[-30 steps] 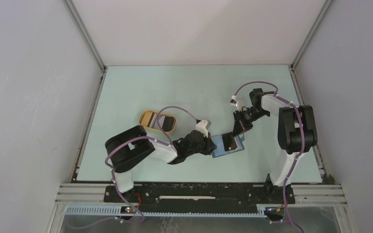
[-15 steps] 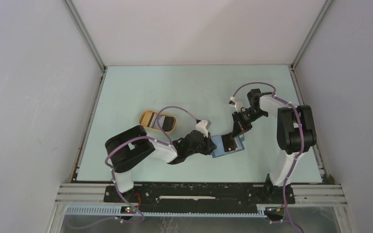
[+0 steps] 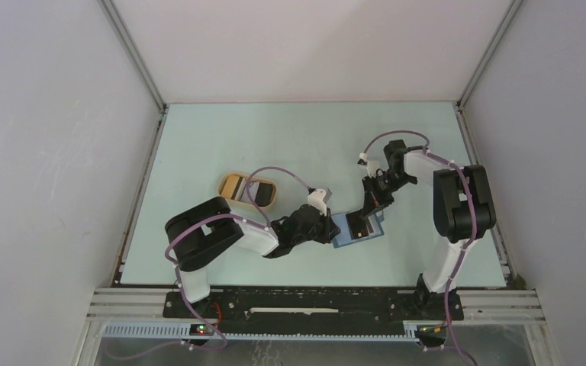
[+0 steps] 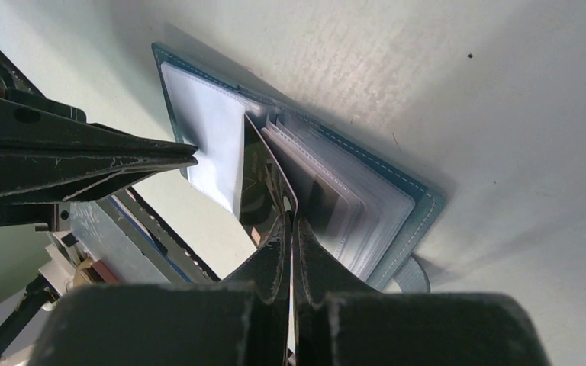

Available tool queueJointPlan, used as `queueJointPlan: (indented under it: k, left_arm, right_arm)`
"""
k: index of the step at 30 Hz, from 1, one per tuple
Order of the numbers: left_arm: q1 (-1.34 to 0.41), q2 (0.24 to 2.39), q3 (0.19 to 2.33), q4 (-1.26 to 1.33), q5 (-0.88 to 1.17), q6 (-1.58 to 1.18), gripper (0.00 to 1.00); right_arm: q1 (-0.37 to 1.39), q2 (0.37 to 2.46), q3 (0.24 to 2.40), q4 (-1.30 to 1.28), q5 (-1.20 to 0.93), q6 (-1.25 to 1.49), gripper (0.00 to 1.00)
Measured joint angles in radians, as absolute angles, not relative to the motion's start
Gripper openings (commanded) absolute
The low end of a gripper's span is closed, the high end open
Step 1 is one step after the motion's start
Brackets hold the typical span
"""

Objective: Put the credit cards into the card holder
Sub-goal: Insert the credit card into the card holder.

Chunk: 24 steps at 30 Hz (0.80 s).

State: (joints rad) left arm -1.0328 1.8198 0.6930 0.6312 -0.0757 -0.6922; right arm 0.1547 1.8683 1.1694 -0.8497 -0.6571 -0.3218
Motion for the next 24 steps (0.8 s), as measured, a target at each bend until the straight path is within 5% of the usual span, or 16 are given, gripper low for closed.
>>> queueJointPlan:
  k: [24]
  left_arm:
    - [-1.029,1.820,0.693,0.633,-0.055,-0.691,0.03]
  right_arm:
    - [0.194,1.869,1.164,-0.802,-0.659,-0.225,0.00]
